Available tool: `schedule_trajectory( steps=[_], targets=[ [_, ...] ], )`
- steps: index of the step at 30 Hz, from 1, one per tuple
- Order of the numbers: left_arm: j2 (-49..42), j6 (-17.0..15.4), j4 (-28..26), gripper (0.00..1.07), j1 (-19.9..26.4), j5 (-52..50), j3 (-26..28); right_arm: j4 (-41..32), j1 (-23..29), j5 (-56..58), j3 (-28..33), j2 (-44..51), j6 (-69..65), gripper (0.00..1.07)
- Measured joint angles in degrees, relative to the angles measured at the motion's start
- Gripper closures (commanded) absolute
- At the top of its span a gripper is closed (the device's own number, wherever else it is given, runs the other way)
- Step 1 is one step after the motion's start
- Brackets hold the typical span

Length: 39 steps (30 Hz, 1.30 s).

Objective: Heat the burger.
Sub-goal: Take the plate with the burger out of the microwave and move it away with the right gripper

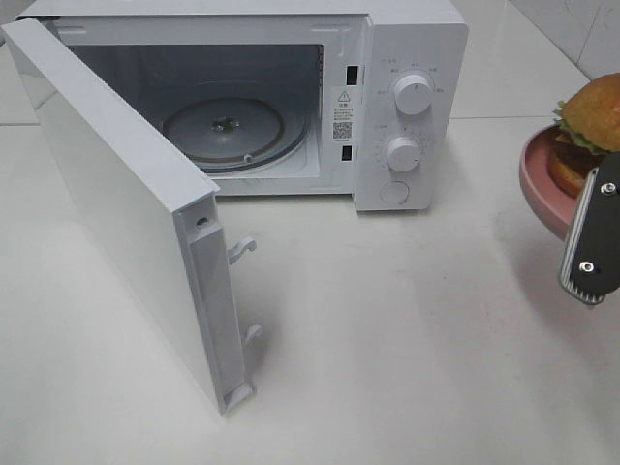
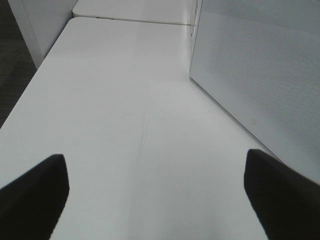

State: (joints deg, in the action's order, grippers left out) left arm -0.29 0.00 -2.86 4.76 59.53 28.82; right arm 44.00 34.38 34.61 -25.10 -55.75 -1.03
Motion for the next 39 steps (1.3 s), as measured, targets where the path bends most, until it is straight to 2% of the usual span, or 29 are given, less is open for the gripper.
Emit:
schedule_trajectory(
  steps=[5, 19, 24, 26, 29, 31, 34, 39],
  targets=[
    [0.0, 0.0, 0.0, 0.20, 0.0, 0.0, 0.0, 3.3, 0.0, 6.0, 0.0, 0.1, -11.1, 1.07],
    [0.0, 0.0, 0.0, 0.20, 0.0, 0.0, 0.0, 4.0, 0.0, 13.9, 0.0, -1.4, -27.1, 1.07],
    [0.0, 0.0, 0.0, 0.20, 0.0, 0.0, 0.0, 4.0, 0.0, 14.6, 0.0, -6.3, -32.0, 1.07],
    [0.0, 0.0, 0.0, 0.20, 0.0, 0.0, 0.0, 4.4, 0.0, 13.8, 0.0, -11.7, -37.9, 1.07],
    [0.0, 0.0, 0.0, 0.20, 0.0, 0.0, 0.0, 4.5, 0.0, 13.6, 0.0, -12.8, -39.9, 1.07],
    [0.0, 0.0, 0.0, 0.20, 0.0, 0.0, 0.0, 5.7, 0.0, 11.8, 0.0, -17.8, -47.6, 1.07],
    [0.0, 0.0, 0.0, 0.20, 0.0, 0.0, 0.0, 5.8, 0.0, 11.1, 0.0, -18.7, -49.0, 1.07],
    [0.0, 0.0, 0.0, 0.20, 0.0, 0.0, 0.0, 8.5, 0.0, 6.9, -0.1, -25.9, -56.8, 1.07]
  ],
)
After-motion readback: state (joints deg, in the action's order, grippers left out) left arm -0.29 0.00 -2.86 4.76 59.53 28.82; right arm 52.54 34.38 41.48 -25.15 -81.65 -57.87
